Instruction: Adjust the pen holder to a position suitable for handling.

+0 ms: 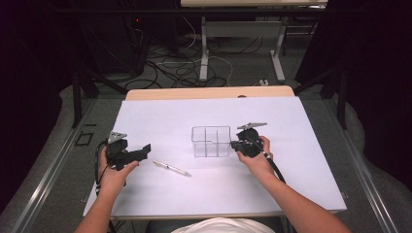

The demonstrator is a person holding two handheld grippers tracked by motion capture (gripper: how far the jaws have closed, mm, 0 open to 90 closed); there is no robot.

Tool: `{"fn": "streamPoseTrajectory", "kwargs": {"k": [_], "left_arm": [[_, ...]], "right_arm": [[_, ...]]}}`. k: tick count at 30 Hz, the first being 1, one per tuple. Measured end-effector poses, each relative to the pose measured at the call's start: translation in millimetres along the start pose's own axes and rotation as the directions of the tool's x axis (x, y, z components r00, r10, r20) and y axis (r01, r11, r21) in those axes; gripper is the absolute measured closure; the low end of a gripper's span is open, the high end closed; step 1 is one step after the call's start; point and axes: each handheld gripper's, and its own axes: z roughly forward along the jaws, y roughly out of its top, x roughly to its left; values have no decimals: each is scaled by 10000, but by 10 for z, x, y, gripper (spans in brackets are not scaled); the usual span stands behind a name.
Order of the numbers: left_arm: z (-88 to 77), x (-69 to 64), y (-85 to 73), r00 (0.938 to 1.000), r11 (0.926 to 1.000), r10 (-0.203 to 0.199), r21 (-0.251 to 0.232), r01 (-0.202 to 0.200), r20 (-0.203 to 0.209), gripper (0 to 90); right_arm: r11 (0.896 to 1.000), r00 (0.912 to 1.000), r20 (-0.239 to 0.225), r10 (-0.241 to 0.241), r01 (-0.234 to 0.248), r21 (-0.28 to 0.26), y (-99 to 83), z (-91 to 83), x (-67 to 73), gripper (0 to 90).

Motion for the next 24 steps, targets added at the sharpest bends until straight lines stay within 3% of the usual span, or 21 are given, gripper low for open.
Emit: {"fn": "streamPoseTrajectory", "kwargs": {"k": [13,20,24], "left_arm": [[-1,11,-6,9999,9999,106,65,-107,72,46],[4,29,-7,9999,10000,76,62,-76,85,53],[-4,16,-6,9999,10000,85,27,-85,97,54]], "right_arm": [[9996,9988,-468,-138,127,-245,29,-81,-98,774],[9941,9943,-592,-882,841,-692,55,-166,-163,660],[9912,9924,-617,-1068,1013,-854,50,-251,-153,585]]}}
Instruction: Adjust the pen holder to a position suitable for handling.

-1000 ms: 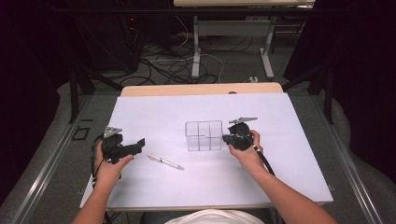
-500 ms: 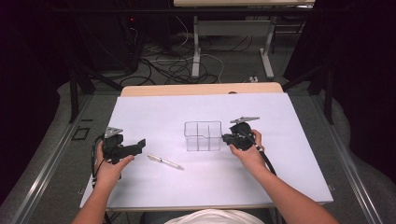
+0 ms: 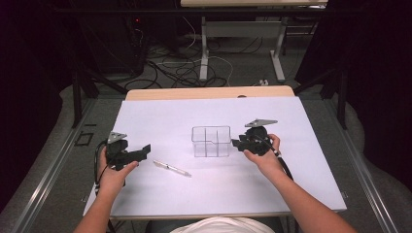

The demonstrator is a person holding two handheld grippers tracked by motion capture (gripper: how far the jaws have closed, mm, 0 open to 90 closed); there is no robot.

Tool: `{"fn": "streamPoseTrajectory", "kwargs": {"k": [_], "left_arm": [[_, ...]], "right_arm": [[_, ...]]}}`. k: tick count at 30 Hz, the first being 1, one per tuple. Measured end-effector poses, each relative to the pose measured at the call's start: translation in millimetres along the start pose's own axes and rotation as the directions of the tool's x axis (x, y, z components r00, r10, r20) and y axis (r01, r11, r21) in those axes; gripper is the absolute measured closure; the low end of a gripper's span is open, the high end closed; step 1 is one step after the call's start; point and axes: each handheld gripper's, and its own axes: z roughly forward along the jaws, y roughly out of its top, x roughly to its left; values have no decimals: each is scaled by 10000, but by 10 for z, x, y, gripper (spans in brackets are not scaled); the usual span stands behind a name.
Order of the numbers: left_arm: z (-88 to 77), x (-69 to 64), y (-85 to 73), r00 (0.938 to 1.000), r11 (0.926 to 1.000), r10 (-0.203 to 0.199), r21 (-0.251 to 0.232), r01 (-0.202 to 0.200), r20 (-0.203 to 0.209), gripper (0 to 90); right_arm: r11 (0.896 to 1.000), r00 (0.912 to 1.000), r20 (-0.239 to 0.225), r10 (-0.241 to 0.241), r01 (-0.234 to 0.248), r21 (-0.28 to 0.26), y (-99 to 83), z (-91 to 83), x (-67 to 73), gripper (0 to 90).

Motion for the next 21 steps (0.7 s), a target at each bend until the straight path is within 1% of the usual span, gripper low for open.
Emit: {"fn": "streamPoseTrajectory", "kwargs": {"k": [1,2,3,4,5,7,9,11,12,15,16,18,19,20,21], "left_arm": [[-2,-3,-1,10000,10000,-11,9,11,8,54],[-3,-3,-2,10000,10000,-8,15,8,2,53],[-4,-2,-3,10000,10000,-10,12,10,-13,54],[-5,-2,-5,10000,10000,-52,-5,52,-18,53],[-6,0,-5,10000,10000,-84,-20,84,-26,53],[-13,10,-3,10000,10000,-76,21,76,-36,54],[-11,13,-5,9999,9999,-119,-15,119,-40,54],[-11,16,-6,9999,9999,-126,-27,126,-42,54],[-11,16,-7,9999,9999,-140,-27,140,-32,54],[-10,16,-7,9999,9999,-126,28,126,-50,55],[-10,15,-7,9999,9999,-125,23,125,-50,55],[-10,14,-6,9999,9999,-123,23,123,-34,55],[-9,13,-6,9999,9999,-117,26,117,-36,55],[-8,13,-7,10000,10000,-88,43,88,-31,55],[-5,11,-8,10000,10000,-86,11,86,-17,55]], "right_arm": [[10000,10000,-24,-52,52,16,1,-18,4,568],[9998,9997,-149,-178,178,19,1,-37,0,540],[9996,9988,-397,-272,269,-80,2,-45,0,517],[9997,9984,-520,-243,242,-16,6,-63,8,509],[9991,9977,-544,-409,404,-97,10,-78,6,503],[9986,9969,-617,-494,480,-243,32,-108,11,483],[9986,9965,-656,-517,506,-177,59,-145,21,466],[9969,9950,-667,-750,733,-278,72,-168,29,446],[9958,9931,-769,-882,860,-319,75,-180,34,428],[9937,9897,-1022,-999,941,-601,70,-194,59,395],[9916,9869,-1080,-1195,1132,-625,72,-197,68,383],[9874,9831,-1083,-1475,1401,-732,77,-190,106,309],[9841,9809,-994,-1673,1600,-776,83,-184,126,295],[9826,9793,-1000,-1761,1687,-776,85,-183,151,298],[9817,9756,-1212,-1830,1749,-750,86,-178,172,298]]}}
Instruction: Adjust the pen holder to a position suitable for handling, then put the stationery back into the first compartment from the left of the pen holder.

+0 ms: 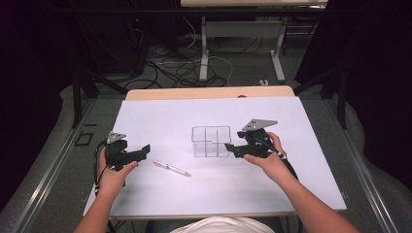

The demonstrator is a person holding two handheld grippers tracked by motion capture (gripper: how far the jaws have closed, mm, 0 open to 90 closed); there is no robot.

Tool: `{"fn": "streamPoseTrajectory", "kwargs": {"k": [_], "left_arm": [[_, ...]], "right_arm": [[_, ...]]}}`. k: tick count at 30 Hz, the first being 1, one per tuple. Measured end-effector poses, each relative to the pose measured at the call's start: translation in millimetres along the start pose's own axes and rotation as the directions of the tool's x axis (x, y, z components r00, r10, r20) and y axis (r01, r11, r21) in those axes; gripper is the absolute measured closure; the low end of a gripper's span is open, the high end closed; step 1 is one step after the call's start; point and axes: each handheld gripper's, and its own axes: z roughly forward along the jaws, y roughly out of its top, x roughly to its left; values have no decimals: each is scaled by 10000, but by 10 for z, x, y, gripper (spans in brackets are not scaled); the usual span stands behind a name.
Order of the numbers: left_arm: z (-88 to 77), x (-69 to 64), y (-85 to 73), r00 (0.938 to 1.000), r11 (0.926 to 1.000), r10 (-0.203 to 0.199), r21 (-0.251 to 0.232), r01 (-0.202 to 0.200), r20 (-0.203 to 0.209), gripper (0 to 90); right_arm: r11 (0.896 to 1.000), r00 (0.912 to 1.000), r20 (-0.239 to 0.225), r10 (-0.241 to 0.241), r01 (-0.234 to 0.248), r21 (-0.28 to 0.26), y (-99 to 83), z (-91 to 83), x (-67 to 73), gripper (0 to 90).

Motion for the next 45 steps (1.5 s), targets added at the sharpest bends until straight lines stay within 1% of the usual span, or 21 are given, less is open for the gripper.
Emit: {"fn": "streamPoseTrajectory", "kwargs": {"k": [3,4,6,10,12,17,22,24,25,27,29,30,31,32,33,35,37,38,39,41,45], "left_arm": [[3,1,1,10000,10000,-18,-17,18,11,55],[6,2,0,10000,10000,-24,-3,24,-8,55],[10,1,-3,10000,10000,-13,17,13,-14,55],[7,-7,-5,10000,10000,-3,13,3,-15,55],[6,-9,-7,10000,10000,4,11,-4,-33,55],[-2,-8,-10,10000,10000,10,24,-10,-58,55],[-2,-3,-13,10000,10000,-7,27,8,-74,55],[1,-5,-13,10000,10000,21,36,-20,-70,55],[0,-7,-13,10000,10000,23,39,-23,-71,55],[-3,-10,-13,10000,10000,31,22,-31,-63,56],[-9,-11,-12,10000,10000,57,56,-57,-73,56],[-9,-11,-13,10000,10000,56,48,-55,-76,56],[-10,-11,-13,10000,10000,49,37,-49,-75,56],[-9,-10,-14,10000,10000,36,-7,-36,-72,56],[-10,-10,-14,10000,10000,36,-6,-37,-70,56],[-10,-10,-13,10000,10000,55,19,-55,-78,57],[-11,-9,-11,9999,10000,84,39,-83,-77,58],[-11,-9,-10,9999,10000,84,32,-84,-78,58],[-10,-8,-10,9999,10000,83,23,-83,-72,58],[-9,-8,-10,9999,10000,77,41,-77,-67,58],[-9,-3,-10,9999,10000,87,24,-87,-70,58]], "right_arm": [[10000,9992,-401,-48,49,24,-9,45,80,295],[9998,9985,-523,-143,148,101,-13,61,105,288],[9996,9965,-787,-293,290,-45,-34,114,170,281],[9968,9904,-1176,-723,758,253,-48,218,281,282],[9945,9878,-1258,-915,972,398,-46,280,330,288],[9897,9813,-1438,-1282,1359,454,-16,425,413,297],[9807,9735,-1559,-1673,1806,747,8,535,477,306],[9778,9716,-1575,-1768,1916,844,11,573,506,306],[9791,9750,-1576,-1569,1745,1047,14,581,525,316],[9799,9738,-1693,-1517,1706,1035,30,595,548,331],[9834,9728,-1809,-1447,1617,827,40,602,578,343],[9819,9709,-1928,-1422,1631,967,48,597,592,344],[9823,9692,-1989,-1450,1651,882,47,604,611,347],[9793,9663,-2044,-1568,1789,947,50,606,626,347],[9790,9664,-2054,-1547,1779,1000,45,611,649,347],[9775,9626,-2130,-1672,1900,914,37,648,689,347],[9732,9586,-2200,-1807,2066,1008,36,687,733,347],[9722,9552,-2293,-1873,2137,959,35,715,760,347],[9684,9505,-2305,-2083,2335,878,36,748,778,348],[9672,9474,-2415,-2100,2374,902,37,804,832,348],[9573,9362,-2549,-2420,2732,949,49,928,895,365]]}}
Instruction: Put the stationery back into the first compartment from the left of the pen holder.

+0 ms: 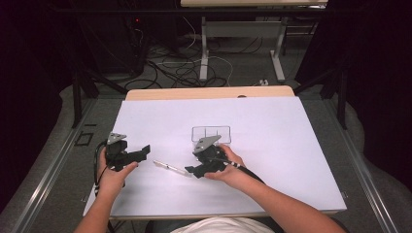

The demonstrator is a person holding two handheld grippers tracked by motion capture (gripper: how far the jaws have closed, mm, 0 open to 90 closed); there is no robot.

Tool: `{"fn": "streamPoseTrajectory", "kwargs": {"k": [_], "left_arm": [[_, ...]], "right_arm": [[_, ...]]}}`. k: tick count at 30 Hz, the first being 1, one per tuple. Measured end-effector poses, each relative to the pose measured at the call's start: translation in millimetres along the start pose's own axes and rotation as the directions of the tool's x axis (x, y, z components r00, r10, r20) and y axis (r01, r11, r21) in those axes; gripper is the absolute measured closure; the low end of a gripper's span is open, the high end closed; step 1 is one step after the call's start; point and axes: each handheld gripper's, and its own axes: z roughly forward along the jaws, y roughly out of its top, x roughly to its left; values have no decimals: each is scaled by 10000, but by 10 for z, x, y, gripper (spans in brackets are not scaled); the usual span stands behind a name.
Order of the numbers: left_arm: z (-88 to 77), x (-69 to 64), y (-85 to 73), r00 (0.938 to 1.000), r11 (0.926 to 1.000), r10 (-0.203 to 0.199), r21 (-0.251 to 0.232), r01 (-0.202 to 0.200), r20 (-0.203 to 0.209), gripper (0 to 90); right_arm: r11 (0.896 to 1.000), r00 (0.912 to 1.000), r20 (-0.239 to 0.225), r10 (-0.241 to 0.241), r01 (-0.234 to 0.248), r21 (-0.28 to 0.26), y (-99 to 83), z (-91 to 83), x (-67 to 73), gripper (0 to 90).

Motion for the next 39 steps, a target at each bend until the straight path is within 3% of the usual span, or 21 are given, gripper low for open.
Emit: {"fn": "streamPoseTrajectory", "kwargs": {"k": [5,6,9,13,21,36,39], "left_arm": [[1,3,-3,10000,10000,-5,-21,5,11,58],[1,3,-3,10000,10000,-3,-25,3,12,58],[4,2,-5,10000,10000,-4,-12,4,34,58],[6,0,-5,10000,10000,4,30,-4,34,58],[13,2,-9,10000,10000,30,50,-30,37,58],[18,4,-13,10000,9999,27,112,-28,61,59],[21,3,-13,10000,9999,1,102,-1,60,58]], "right_arm": [[9999,9999,-119,38,-37,109,19,161,11,392],[9997,9996,-134,232,-231,125,22,185,25,405],[10000,10000,-63,4,-5,-76,22,261,23,432],[9997,9998,-189,93,-97,-217,23,340,36,469],[9969,9969,-336,708,-719,-321,17,503,67,531],[9981,9970,-464,613,-611,46,0,675,140,653],[9995,9987,-400,317,-314,87,-8,699,139,674]]}}
